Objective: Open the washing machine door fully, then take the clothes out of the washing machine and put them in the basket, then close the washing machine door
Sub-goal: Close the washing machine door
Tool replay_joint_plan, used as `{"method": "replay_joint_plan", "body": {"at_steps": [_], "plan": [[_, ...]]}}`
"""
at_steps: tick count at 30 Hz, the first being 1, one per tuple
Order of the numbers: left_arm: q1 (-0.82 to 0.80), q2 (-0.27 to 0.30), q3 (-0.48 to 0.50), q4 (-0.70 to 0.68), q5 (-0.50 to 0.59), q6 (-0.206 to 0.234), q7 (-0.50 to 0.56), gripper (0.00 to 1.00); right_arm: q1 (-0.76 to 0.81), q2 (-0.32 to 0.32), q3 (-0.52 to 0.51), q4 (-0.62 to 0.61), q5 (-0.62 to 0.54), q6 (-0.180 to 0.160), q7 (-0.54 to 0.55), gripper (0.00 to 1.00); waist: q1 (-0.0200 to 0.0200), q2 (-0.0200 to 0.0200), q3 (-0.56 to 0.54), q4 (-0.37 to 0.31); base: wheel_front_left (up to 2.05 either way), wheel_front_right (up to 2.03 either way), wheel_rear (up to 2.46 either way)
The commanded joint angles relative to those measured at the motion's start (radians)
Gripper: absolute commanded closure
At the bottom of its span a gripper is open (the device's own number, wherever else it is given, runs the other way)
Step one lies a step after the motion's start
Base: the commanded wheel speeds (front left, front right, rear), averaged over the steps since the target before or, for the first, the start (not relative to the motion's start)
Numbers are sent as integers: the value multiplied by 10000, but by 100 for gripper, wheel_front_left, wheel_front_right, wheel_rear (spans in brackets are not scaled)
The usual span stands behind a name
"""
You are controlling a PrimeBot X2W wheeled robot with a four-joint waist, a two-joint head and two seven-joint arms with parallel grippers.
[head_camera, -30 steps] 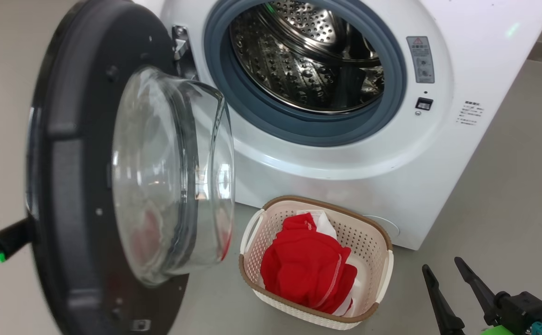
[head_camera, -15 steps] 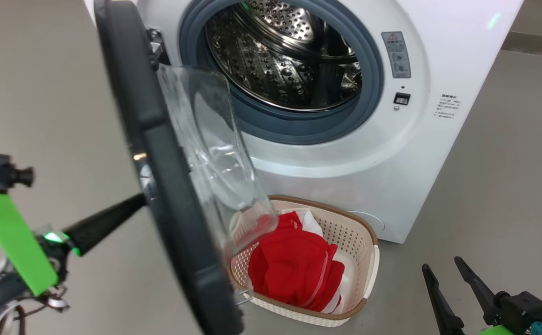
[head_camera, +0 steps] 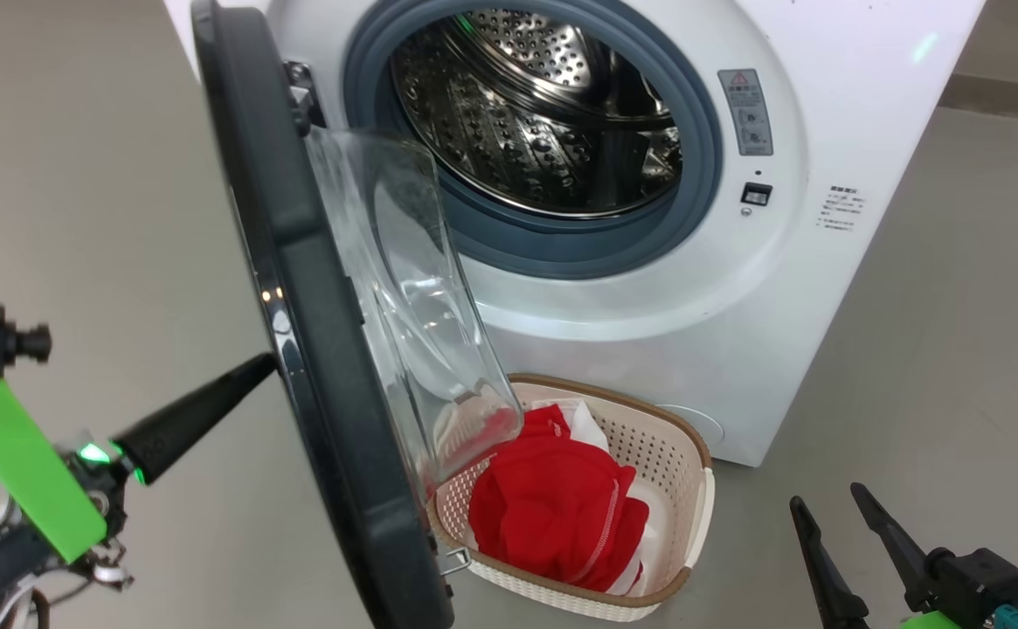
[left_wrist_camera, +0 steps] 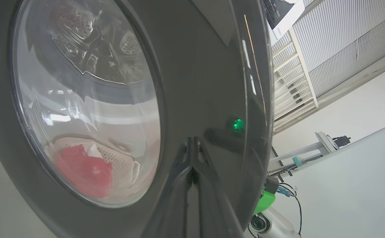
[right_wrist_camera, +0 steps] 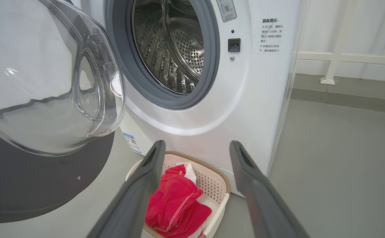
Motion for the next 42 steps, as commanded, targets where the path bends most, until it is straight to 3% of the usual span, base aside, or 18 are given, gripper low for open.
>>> {"method": "replay_joint_plan", "body": {"at_steps": [1,5,7,9,10,12,13,14,16,26,42], "plan": [[-116,440,496,-181,-153,-69,-95,100,-56,-100,190,-208,-40,48,-65,0,0,0,-70,72,0,0,0],[553,397,670,-13,-145,-69,-719,100,-69,-78,424,-138,7,48,-65,0,0,0,-231,267,0,0,0],[877,355,732,70,-22,-69,-1113,84,-105,-77,456,-114,37,48,-65,0,0,0,-278,376,0,0,0],[1213,336,704,155,108,-69,-1457,77,-144,-79,491,-102,58,48,-65,0,0,0,-294,481,0,0,0],[1377,336,701,220,222,-69,-1688,64,-164,-78,516,-99,63,48,-65,0,0,0,-298,528,0,0,0],[1680,286,630,334,359,-69,-2142,60,-216,-66,549,-78,64,48,-65,0,0,0,-296,613,0,0,0],[1825,230,624,400,336,-69,-2359,50,-241,-61,555,-62,71,48,-65,0,0,0,-300,656,0,0,0],[1966,215,629,470,390,-69,-2615,28,-267,-53,557,-44,77,48,-65,0,0,0,-297,693,0,0,0],[2253,157,592,600,428,-69,-3084,0,-319,-19,556,3,92,48,-65,0,0,0,-305,754,0,0,0],[3597,-174,286,1157,537,-69,-5405,0,-470,178,635,146,126,48,-65,0,0,0,-294,971,0,0,0],[3718,-546,-1763,3406,1659,-69,-9500,0,-590,177,586,280,211,48,-65,0,0,0,-156,915,0,0,0]]}}
